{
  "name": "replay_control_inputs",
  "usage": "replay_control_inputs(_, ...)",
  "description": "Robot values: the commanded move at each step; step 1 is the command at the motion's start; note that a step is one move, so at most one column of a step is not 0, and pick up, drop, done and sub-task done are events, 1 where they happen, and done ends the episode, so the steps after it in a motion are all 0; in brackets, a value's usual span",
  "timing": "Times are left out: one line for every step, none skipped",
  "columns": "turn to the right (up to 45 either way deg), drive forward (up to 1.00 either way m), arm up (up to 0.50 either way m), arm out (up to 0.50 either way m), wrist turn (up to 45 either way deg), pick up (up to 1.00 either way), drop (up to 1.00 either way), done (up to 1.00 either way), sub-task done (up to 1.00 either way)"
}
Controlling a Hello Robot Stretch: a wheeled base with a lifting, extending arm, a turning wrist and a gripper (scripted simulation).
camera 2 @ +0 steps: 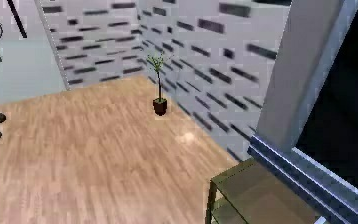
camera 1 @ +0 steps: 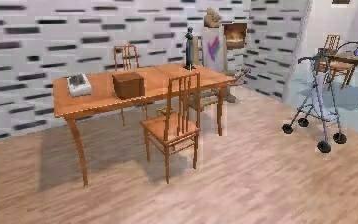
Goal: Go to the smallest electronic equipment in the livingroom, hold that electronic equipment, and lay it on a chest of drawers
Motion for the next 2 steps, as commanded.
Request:
replay_control_inputs(-21.0, 0.00, 0.00, 0.00, 0.0, 0.00, 0.00, 0.00, 0.00)
replay_control_inputs(0.0, 0.05, 0.00, 0.00, 0.0, 0.00, 0.00, 0.00, 0.00)
